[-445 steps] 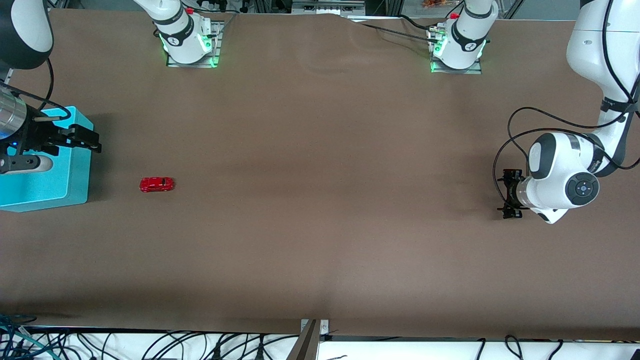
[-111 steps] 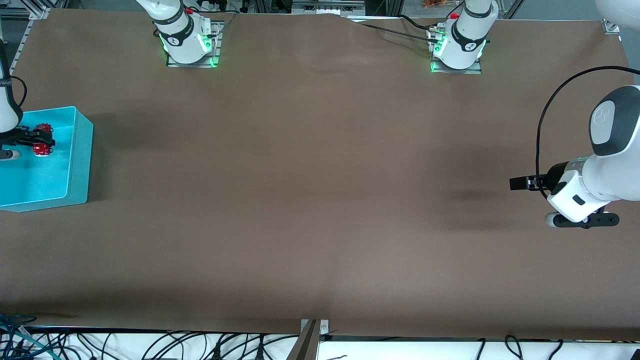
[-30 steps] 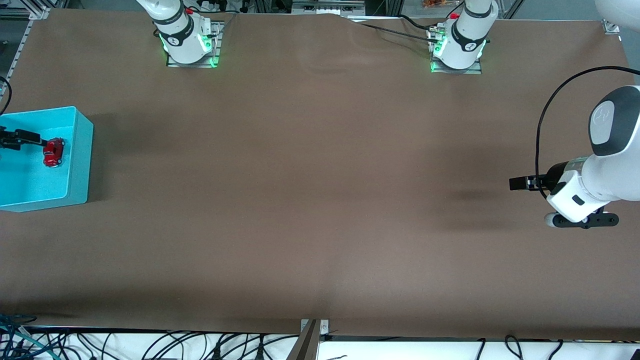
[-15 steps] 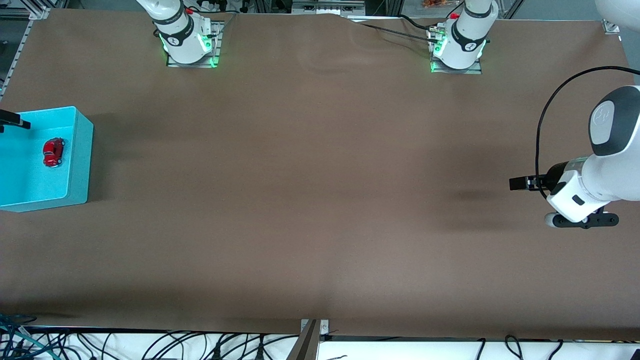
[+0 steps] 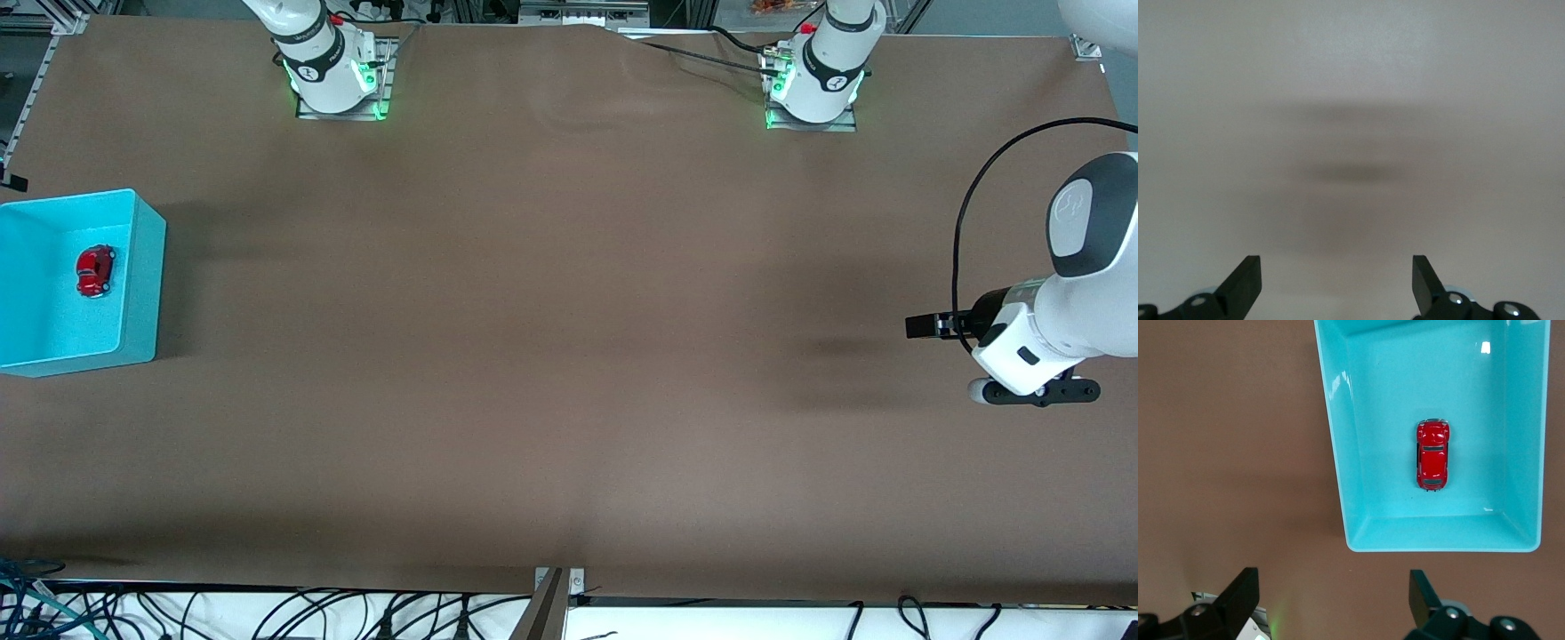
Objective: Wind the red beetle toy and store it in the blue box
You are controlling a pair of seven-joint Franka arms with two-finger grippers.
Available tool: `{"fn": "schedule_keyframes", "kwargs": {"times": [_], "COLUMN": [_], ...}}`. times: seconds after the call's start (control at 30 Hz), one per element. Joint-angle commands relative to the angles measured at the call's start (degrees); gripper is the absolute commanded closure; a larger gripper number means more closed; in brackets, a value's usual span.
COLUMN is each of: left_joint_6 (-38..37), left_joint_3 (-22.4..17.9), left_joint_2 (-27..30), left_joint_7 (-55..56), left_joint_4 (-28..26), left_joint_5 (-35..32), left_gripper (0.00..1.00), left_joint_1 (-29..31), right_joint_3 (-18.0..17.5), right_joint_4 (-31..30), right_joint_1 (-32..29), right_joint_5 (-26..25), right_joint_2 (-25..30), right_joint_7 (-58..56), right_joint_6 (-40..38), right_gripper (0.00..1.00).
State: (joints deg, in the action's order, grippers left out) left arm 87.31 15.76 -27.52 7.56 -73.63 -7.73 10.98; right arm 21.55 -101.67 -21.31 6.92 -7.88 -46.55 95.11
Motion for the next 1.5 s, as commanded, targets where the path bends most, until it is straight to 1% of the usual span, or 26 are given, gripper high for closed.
{"fn": "schedule_keyframes", "kwargs": {"times": [0.0,0.07,0.2,0.4,0.57,0.73,0.83,1.03,1.17,1.23,1.3,1.47], "left_joint_6": [-0.8,-0.8,-0.8,-1.1,-1.0,-1.0,-0.8,-0.7,-0.7,-0.7,-0.7,-0.7], "left_joint_3": [-0.2,-0.1,-0.4,-0.6,-0.2,0.0,-0.1,-0.1,-0.1,0.0,0.0,0.0], "left_joint_2": [-1.0,-1.0,-1.0,-1.0,-1.0,-1.0,-1.0,-1.1,-1.1,-1.0,-1.1,-1.0], "left_joint_7": [-0.5,-0.5,-0.4,-0.5,-0.8,-0.5,-0.5,-0.6,-0.5,-0.5,-0.5,-0.5], "left_joint_4": [2.2,2.2,2.2,2.3,2.3,2.3,2.3,2.3,2.3,2.3,2.3,2.3], "left_joint_5": [-1.1,-1.1,-1.1,-1.1,-1.0,-0.9,-0.9,-0.9,-0.9,-0.9,-0.9,-0.8], "left_gripper": [0.0,0.0,0.0,0.0,0.0,0.0,0.0,0.0,0.0,0.0,0.0,0.0], "left_joint_1": [-0.4,-0.4,-0.3,-0.3,-0.4,-1.0,-1.4,-1.8,-1.8,-1.8,-1.8,-1.8], "right_joint_3": [-0.3,-0.3,-0.2,-0.1,-0.1,-0.1,-0.1,-0.6,-0.7,-1.5,-3.4,-9.4], "right_joint_4": [-0.9,-1.2,-3.9,-5.9,-6.3,-6.0,-6.0,-5.5,-5.4,-5.4,-5.4,-4.9], "right_joint_1": [0.4,1.4,2.9,5.0,6.5,9.8,11.4,14.3,16.7,17.8,18.1,18.7], "right_joint_5": [-1.1,-1.1,-1.2,-2.5,-3.6,-6.2,-6.5,-6.7,-6.9,-7.2,-7.5,-7.6], "right_joint_2": [3.5,4.7,8.0,10.7,12.3,13.4,13.9,14.8,16.1,16.4,16.7,16.3], "right_joint_7": [3.7,5.1,7.3,10.1,13.2,15.6,17.9,19.0,23.3,25.3,27.5,35.2], "right_joint_6": [-0.2,0.2,0.7,0.3,0.4,0.4,0.2,-1.5,-2.6,-3.0,-3.5,-4.1], "right_gripper": [0.0,0.0,0.0,0.0,0.0,0.0,0.0,0.0,0.0,0.0,0.0,0.0]}}
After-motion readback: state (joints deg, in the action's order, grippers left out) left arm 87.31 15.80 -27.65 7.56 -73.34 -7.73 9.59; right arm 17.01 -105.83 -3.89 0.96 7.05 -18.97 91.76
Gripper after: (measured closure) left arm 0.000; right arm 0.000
